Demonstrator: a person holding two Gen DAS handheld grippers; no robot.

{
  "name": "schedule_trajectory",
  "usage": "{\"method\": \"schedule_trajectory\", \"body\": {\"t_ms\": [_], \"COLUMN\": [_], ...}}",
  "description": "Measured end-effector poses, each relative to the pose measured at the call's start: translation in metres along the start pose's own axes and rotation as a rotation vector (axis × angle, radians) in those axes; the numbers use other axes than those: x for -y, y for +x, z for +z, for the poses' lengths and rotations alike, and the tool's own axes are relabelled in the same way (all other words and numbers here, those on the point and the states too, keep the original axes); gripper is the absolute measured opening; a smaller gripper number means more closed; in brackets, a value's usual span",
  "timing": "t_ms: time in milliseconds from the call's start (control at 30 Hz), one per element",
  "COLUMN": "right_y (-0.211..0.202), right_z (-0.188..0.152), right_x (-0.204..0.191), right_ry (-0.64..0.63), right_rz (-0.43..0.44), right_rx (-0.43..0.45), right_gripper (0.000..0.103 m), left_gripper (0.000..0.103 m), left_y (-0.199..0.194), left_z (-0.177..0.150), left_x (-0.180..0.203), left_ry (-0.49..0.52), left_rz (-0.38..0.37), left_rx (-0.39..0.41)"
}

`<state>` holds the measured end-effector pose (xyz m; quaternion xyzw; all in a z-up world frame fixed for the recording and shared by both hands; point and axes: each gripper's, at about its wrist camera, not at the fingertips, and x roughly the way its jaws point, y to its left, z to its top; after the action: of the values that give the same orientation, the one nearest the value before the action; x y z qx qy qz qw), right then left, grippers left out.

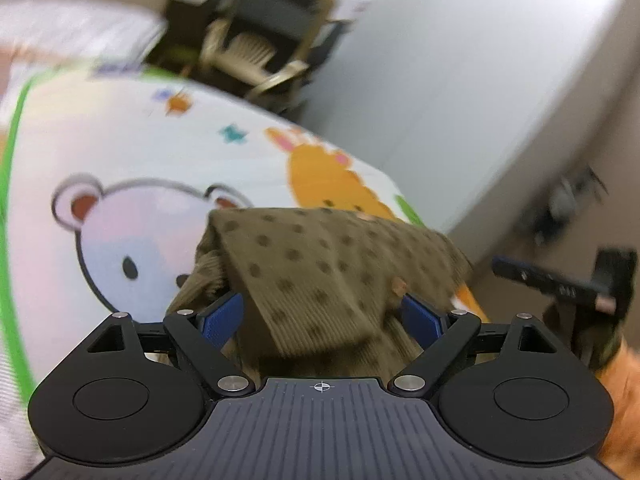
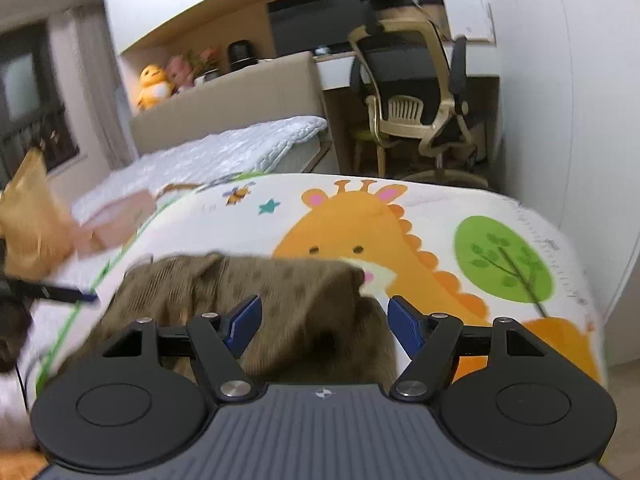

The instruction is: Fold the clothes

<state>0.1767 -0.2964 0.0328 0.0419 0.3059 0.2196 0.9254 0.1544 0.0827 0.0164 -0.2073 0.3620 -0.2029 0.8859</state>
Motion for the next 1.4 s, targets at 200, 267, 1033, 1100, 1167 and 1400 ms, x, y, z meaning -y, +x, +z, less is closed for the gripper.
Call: {"method": "schedule_trajectory", "body": {"t_ms": [200,267,1033,1100,1167,1400], "right_y": [0.072,0.087,0.106,0.111,0.118,0.056], "right_z": [0.021,0.034,0.030,0.025,0.022,0.040], "right_x": [-0.007,-0.009,0.005,0.003,-0.003,-0.030], "right_ry": [0.008,0.009,-0.053,-0.059,-0.074,-0.127], "right_rz": [0.018,0.013,0.015,0.024,0.010,0.014], "right_rx": [-0.042,-0.036,-0.092,-0.101,-0.104,0.026], "right_gripper": [0.037,0.024,0.060,0.060,0.043,0.009], "left_gripper": [0.061,0.042,0.071,0.076,0.071,0.018], "left_y": [0.069,0.083,0.069,0.072,0.081,0.043], "left_z": [0.020,0.027,0.035,0.034,0.032,0.045], "left_x": [-0.023,-0.025,-0.025,-0.026,-0.025,0.003], "left_ry": [-0.162,-0.147,0.022,0.003,-0.014,0.029], "left_rz": [-0.035,-0.027,-0.055,-0.069,-0.053,-0.068], "left_rx": [-0.075,-0.079,-0.039,-0.039,-0.054,0.045]}}
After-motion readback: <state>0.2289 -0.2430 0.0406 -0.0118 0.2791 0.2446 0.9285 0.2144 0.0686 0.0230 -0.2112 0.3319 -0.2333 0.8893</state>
